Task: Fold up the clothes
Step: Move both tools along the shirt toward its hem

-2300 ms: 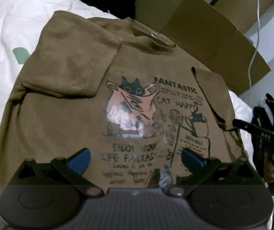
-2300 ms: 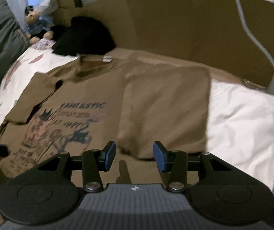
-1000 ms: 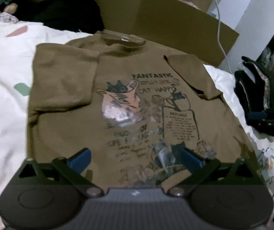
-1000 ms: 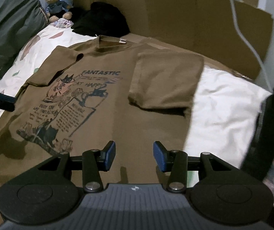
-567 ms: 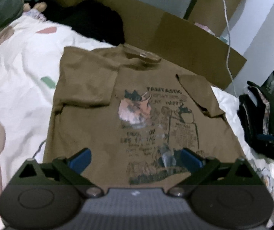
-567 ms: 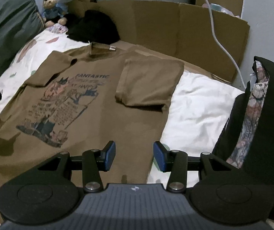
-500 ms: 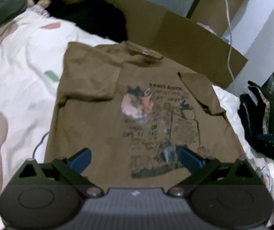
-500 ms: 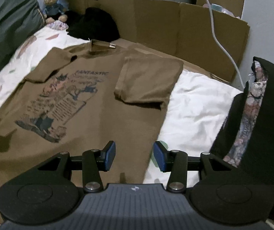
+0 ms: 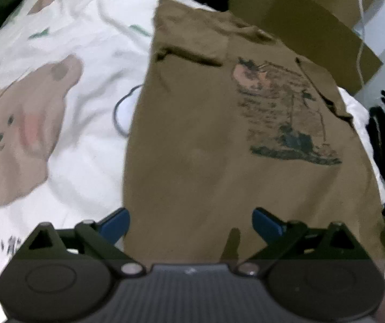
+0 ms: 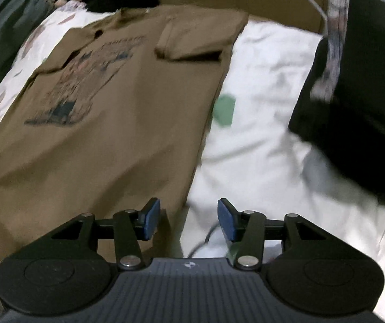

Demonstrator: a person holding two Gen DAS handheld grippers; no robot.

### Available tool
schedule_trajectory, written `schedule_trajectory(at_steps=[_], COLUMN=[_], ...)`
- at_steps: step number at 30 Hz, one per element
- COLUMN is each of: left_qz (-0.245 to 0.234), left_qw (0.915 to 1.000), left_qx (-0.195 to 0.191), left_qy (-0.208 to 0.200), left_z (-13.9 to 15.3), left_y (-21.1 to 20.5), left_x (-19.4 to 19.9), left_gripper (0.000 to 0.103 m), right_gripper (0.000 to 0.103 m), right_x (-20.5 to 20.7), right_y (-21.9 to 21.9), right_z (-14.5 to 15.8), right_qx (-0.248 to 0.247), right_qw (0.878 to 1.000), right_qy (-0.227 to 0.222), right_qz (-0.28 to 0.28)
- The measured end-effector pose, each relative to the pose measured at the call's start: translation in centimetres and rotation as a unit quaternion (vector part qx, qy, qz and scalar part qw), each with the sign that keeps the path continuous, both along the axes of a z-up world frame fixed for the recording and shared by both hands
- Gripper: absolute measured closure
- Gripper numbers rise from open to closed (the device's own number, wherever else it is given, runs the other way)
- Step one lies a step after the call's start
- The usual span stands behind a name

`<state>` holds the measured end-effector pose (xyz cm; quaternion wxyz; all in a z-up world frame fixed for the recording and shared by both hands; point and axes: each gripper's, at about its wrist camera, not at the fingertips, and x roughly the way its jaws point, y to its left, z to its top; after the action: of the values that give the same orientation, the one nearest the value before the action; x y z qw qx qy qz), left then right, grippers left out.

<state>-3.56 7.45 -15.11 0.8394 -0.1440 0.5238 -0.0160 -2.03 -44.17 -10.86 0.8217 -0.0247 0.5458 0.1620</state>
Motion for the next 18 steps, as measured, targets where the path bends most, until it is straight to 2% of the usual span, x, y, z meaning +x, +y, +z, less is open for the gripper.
schedule_trajectory(at_steps=[7,12,18], left_qz=[0.001,0.02,0.047], left_qw=[0.9998,0.9987,0.9956], left_qx=[0.008,-0.007,-0.032], left_qy=[0.018,0.046,0.074], left_z=[-0.3,-1.0,-1.7], left_y=[-0.3,0.5,1.7], left_x=[-1.5,-3.2,-5.4], left_gripper=[0.005,0.005,0.007], right_gripper=[0.051,0.051,0.051], right_x=[-0.8,-1.5,-2.3], right_y=[-0.1,0.3,-0.5], right_z=[-0.1,-0.1,-0.7], right_qx=[-0.001,0.005,0.016], right_qw=[1.0,0.998,0.997], right_qy=[0.012,0.034,0.059], right_qz=[0.008,0.051,0.038])
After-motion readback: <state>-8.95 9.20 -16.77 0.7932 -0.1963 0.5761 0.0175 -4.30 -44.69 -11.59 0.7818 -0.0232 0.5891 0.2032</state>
